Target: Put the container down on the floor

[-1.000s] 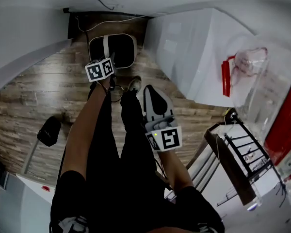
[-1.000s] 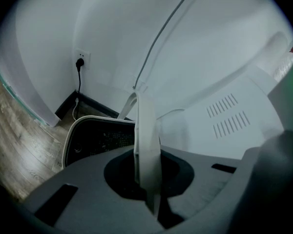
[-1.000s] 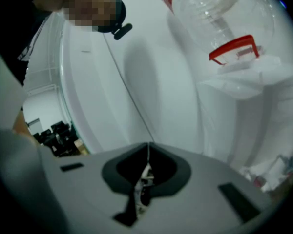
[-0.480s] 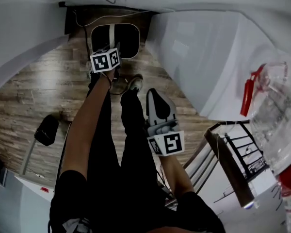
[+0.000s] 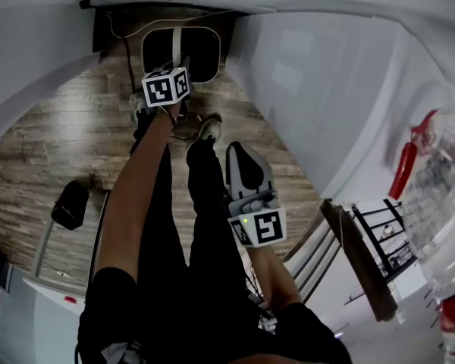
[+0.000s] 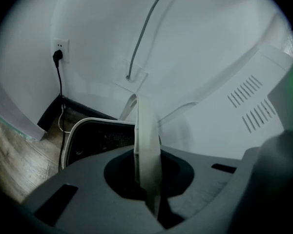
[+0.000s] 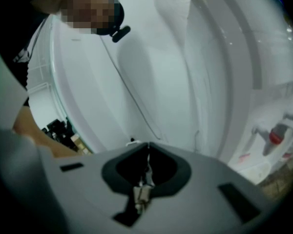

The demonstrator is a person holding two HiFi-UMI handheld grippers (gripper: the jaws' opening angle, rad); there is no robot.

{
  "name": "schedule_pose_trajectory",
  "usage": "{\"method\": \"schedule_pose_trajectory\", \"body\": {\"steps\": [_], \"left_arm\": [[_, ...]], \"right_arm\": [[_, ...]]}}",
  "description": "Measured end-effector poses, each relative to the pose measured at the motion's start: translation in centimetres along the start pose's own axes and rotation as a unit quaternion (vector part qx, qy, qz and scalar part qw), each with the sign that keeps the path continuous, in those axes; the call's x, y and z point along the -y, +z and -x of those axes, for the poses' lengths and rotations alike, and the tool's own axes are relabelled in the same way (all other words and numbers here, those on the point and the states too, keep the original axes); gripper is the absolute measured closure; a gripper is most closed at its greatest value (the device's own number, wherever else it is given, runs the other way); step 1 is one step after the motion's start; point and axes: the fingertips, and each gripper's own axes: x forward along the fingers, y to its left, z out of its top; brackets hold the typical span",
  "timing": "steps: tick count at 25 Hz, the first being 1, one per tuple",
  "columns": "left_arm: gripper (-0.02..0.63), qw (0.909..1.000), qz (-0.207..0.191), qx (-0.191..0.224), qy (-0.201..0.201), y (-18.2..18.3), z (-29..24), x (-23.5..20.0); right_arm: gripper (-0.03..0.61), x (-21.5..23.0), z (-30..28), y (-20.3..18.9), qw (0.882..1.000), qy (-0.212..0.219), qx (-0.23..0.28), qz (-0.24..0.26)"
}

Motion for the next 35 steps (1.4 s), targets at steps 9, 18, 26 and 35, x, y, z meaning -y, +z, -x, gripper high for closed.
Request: {"method": "schedule_pose_trajectory", "body": {"steps": [9,18,26,35], "left_arm": [[0.589,0.9998,-0.016,-0.009,-0.002,-1.1,-2.6,0.6],[0.589,0.9997,-0.005,-0.021,-0.012,-3.4,-5.1,0.9],[0.589,0.9986,-0.015,-0.04,-0.032,-5.9,-7.1,2.4],[0.492,0.9967,-0.015,-0.078,-0.015,-6.5,-7.5,2.6]], "right_arm": [[0.545,1.0,-0.5,-1.3,1.0,0.001,-0.01,-0.001],[0.545,1.8,-1.2,-1.5,1.0,-0.003,-0.013,-0.008],[0.545,2.6,-1.0,-2.4,1.0,-0.007,-0.023,-0.017],[0.545,2.1,-1.2,-2.6,0.999,-0.009,-0.016,-0.027]]}}
